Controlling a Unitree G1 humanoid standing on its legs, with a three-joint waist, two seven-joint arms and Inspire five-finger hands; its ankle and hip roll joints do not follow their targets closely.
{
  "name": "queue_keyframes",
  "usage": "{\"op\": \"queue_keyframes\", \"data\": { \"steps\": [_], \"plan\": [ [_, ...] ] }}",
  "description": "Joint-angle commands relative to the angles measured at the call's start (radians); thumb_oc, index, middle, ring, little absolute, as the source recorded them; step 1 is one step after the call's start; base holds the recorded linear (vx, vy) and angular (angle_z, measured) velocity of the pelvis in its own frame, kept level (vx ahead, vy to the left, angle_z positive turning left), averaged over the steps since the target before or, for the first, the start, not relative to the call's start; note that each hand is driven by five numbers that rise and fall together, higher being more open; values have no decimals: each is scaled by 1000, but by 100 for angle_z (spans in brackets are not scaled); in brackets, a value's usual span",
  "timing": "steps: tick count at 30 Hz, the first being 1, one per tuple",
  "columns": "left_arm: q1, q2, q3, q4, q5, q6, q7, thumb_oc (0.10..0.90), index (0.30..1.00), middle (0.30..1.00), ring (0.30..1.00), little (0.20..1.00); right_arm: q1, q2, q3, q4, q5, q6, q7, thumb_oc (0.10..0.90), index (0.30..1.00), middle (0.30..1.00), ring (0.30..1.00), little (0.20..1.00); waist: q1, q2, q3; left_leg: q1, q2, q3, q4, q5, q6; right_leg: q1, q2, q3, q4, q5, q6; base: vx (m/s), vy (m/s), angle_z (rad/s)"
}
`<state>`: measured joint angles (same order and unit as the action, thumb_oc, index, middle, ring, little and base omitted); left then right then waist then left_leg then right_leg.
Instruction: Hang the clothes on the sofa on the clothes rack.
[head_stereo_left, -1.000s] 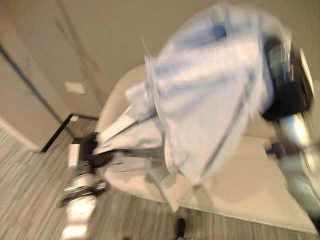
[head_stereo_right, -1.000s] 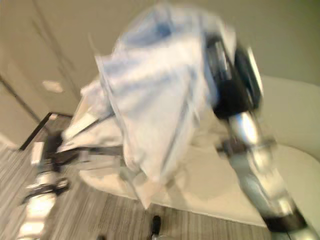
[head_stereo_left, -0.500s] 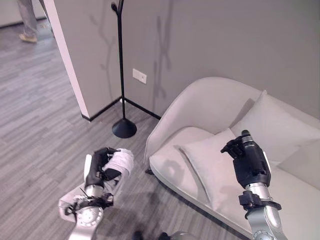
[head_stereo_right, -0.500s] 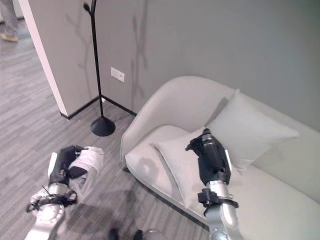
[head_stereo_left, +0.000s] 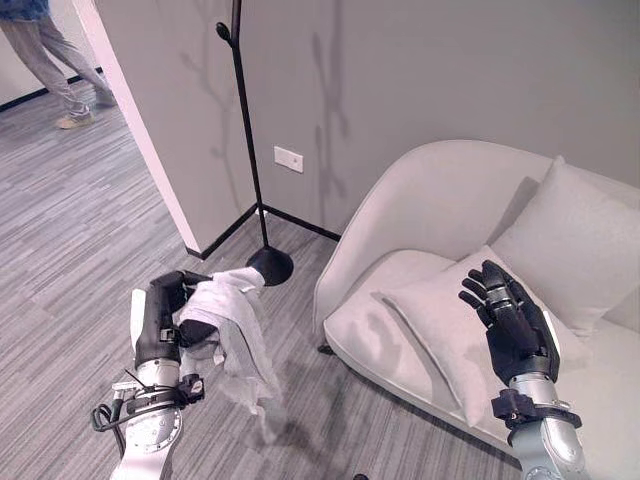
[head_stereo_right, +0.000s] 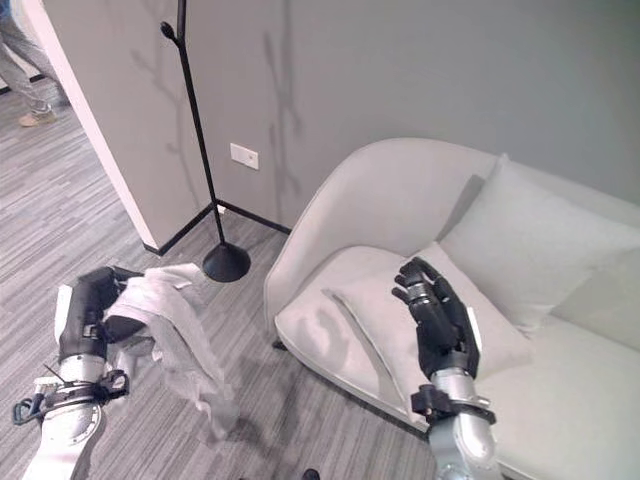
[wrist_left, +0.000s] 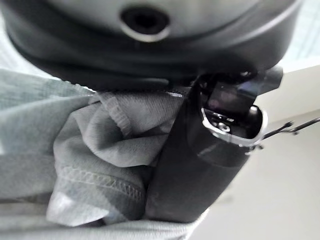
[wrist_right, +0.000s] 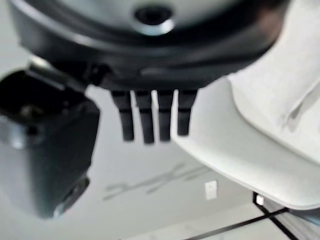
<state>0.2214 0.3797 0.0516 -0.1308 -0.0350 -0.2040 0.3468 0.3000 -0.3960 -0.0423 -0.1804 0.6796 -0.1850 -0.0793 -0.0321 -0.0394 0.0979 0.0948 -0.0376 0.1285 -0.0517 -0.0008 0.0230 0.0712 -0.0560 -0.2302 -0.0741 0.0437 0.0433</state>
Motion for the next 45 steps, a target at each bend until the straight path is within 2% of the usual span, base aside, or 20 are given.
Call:
{"op": "queue_keyframes", "data": {
  "steps": [1, 3, 6, 7, 8, 9, 11, 12, 13, 14, 15, 17, 18, 20, 24, 30, 34, 35, 36, 45],
  "plan": [
    [-187, 48, 60, -101, 60, -174, 90, 400, 300, 300, 300, 300, -122, -78, 5, -3, -51, -81, 42, 800, 900, 900, 900, 900, 11, -47, -18, -57, 45, 71, 105, -78, -102, 31, -21, -12, -2, -41, 40, -88, 35, 6],
    [-242, 67, 73, -106, 101, -185, 129, 400, 300, 300, 300, 300, -157, -102, 74, 51, -164, -58, 26, 800, 900, 900, 900, 900, 9, -45, -11, -67, 109, 114, 138, -73, -121, 35, -41, -23, -1, -39, 43, -41, 106, 22],
    [-326, 110, 85, -107, 163, -189, 210, 400, 300, 300, 300, 300, -206, -111, 178, 122, -302, -45, 8, 800, 900, 900, 900, 900, 15, -39, -29, -48, 179, 77, 87, -22, -140, 23, -59, -19, 17, -47, 48, 25, 105, 4],
    [-327, 110, 85, -106, 163, -190, 210, 400, 300, 300, 300, 300, -208, -110, 179, 123, -302, -46, 8, 800, 900, 900, 900, 900, 14, -39, -29, -47, 179, 77, 85, -21, -140, 23, -58, -19, 18, -48, 47, 33, 172, 9],
    [-389, 130, 77, -119, 195, -194, 260, 400, 300, 300, 300, 300, -232, -113, 246, 148, -358, -51, 3, 800, 900, 900, 900, 900, 18, -27, -36, -47, 241, 45, 37, 39, -164, 13, -72, -14, 32, -59, 52, 34, 189, 11],
    [-422, 135, 68, -125, 210, -194, 284, 400, 300, 300, 300, 300, -242, -115, 273, 156, -383, -57, -1, 800, 900, 900, 900, 900, 17, -19, -39, -45, 271, 26, 5, 68, -178, 9, -75, -10, 38, -68, 56, 35, 182, 13],
    [-426, 135, 67, -122, 213, -195, 288, 400, 300, 300, 300, 300, -247, -113, 275, 161, -385, -59, -3, 800, 900, 900, 900, 900, 14, -17, -38, -41, 274, 25, -8, 77, -181, 8, -71, -12, 41, -71, 54, 22, 150, 2],
    [-502, 148, 44, -147, 261, -192, 341, 400, 300, 300, 300, 300, -298, -115, 356, 193, -450, -63, -14, 800, 900, 900, 900, 900, 20, 28, -44, -48, 313, -64, -31, 131, -217, 10, -76, 25, 40, -76, 69, 50, 248, -13],
    [-505, 148, 44, -144, 264, -192, 344, 400, 300, 300, 300, 300, -304, -113, 358, 199, -451, -65, -16, 800, 900, 900, 900, 900, 16, 31, -45, -48, 317, -68, -33, 127, -220, 12, -72, 22, 38, -81, 69, 84, 431, 5],
    [-535, 143, 19, -152, 270, -198, 340, 400, 300, 300, 300, 300, -314, -113, 400, 224, -517, -61, -22, 800, 900, 900, 900, 900, -3, 60, -61, -36, 328, -50, -36, 94, -239, 23, -90, 18, 30, -72, 80, 63, 175, -3],
    [-534, 142, 20, -151, 270, -198, 340, 400, 300, 300, 300, 300, -314, -112, 403, 226, -521, -62, -25, 800, 900, 900, 900, 900, -3, 62, -61, -34, 329, -49, -36, 91, -240, 27, -89, 18, 27, -71, 81, 65, 284, 7],
    [-587, 136, -22, -145, 264, -196, 342, 400, 300, 300, 300, 300, -325, -111, 431, 259, -613, -55, -60, 800, 900, 900, 900, 900, -14, 91, -83, -26, 319, -15, -36, 66, -250, 41, -111, 3, 11, -56, 96, 62, 247, 13],
    [-656, 136, -69, -130, 261, -189, 342, 400, 300, 300, 300, 300, -349, -95, 451, 283, -689, -47, -111, 800, 900, 900, 900, 900, -18, 110, -95, -21, 292, 7, -36, 43, -248, 50, -143, -13, 4, -34, 110, 48, 304, 28],
    [-719, 140, -107, -118, 263, -183, 351, 400, 300, 300, 300, 300, -390, -66, 478, 319, -742, -37, -152, 800, 900, 900, 900, 900, -21, 117, -97, -12, 259, 14, -36, 24, -237, 57, -177, -24, 5, -16, 124, 11, 277, 23],
    [-819, 124, -171, -107, 281, -164, 376, 400, 300, 300, 300, 300, -492, 6, 550, 408, -821, -21, -222, 800, 900, 900, 900, 900, -19, 113, -92, 8, 196, 25, -36, -17, -199, 58, -239, -25, 15, 9, 150, -9, 181, 8],
    [-887, 106, -214, -85, 289, -152, 387, 400, 300, 300, 300, 300, -575, 79, 611, 464, -842, -16, -251, 800, 900, 900, 900, 900, -6, 97, -98, 17, 148, 36, -36, -39, -166, 47, -285, -16, 20, 30, 170, -5, 96, -3],
    [-888, 106, -214, -85, 289, -152, 387, 400, 300, 300, 300, 300, -576, 80, 611, 464, -842, -16, -251, 800, 900, 900, 900, 900, -5, 96, -98, 17, 147, 36, -36, -39, -166, 47, -286, -15, 21, 30, 170, 0, 6, -2],
    [-905, 74, -235, -73, 274, -143, 388, 400, 300, 300, 300, 300, -616, 149, 666, 506, -803, -12, -251, 800, 900, 900, 900, 900, 8, 82, -108, 22, 136, 36, -36, -43, -154, 53, -294, -16, 17, 38, 172, 0, 0, 0],
    [-907, 75, -238, -74, 272, -139, 389, 400, 300, 300, 300, 300, -627, 169, 677, 519, -796, -17, -253, 800, 900, 900, 900, 900, 9, 75, -107, 24, 135, 36, -36, -41, -152, 57, -296, -18, 13, 40, 173, 0, 0, 0],
    [-928, 32, -264, -62, 265, -119, 400, 400, 300, 300, 300, 300, -617, 261, 726, 567, -661, -27, -232, 800, 900, 900, 900, 900, 9, 67, -102, 21, 137, 26, -36, -31, -155, 67, -293, -28, 15, 36, 170, 8, -16, 1]
  ]
}}
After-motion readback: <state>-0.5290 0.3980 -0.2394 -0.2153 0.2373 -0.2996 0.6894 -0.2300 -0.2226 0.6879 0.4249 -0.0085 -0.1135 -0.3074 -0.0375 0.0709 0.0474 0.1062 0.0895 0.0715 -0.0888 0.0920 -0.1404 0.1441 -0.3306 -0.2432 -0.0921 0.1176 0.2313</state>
